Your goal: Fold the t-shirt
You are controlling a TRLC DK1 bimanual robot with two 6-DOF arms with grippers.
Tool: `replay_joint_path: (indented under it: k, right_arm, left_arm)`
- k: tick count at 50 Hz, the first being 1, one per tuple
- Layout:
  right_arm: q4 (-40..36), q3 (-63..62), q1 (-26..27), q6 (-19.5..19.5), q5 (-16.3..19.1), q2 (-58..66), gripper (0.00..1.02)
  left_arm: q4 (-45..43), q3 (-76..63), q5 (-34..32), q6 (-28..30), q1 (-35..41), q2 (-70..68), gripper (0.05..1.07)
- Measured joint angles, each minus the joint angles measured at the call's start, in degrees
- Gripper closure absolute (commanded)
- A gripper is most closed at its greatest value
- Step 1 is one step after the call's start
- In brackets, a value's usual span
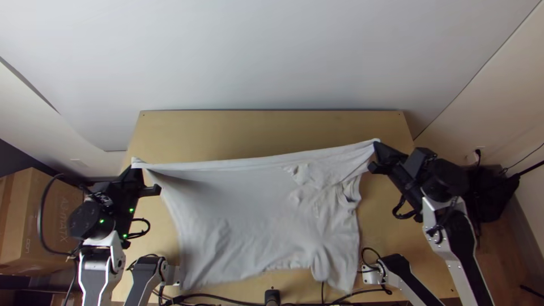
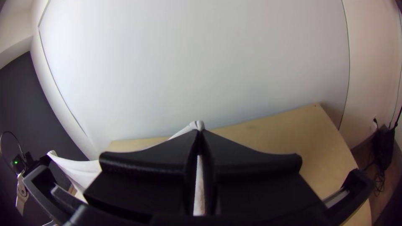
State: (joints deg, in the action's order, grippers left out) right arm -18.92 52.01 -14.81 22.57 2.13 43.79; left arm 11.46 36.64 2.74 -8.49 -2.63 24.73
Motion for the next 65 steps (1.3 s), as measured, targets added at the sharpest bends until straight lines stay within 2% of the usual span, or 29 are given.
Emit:
replay_joint_path:
  k: [11,21,26,37,47,65]
  right_arm:
    - [7.1,-3.1,1.0,3.0,1.3,8.5,1.00]
    - [12.5,-2.8,2.4,3.0,3.5,20.2,1.00]
    - [13.1,-1.2,3.7,3.0,4.3,27.3,1.00]
    - [19.4,2.8,5.5,2.3,5.0,37.7,1.00]
    - [23.0,8.3,7.0,1.4,5.4,47.1,1.00]
    - [23.7,22.8,8.5,0.8,5.9,65.4,1.00]
  left_arm:
    - [-10.3,-1.9,-0.6,0.4,-1.0,12.5,1.05]
    - [-18.5,-1.6,-2.1,-0.1,-2.9,28.6,1.05]
    - [-20.0,1.2,-2.8,-0.7,-3.4,37.4,1.05]
    - [-22.4,11.0,-3.5,-1.2,-3.5,52.5,1.05]
    - [-23.1,16.7,-3.6,-1.2,-2.7,61.5,1.05]
    - [-23.2,24.9,-3.8,-1.1,-2.1,72.3,1.05]
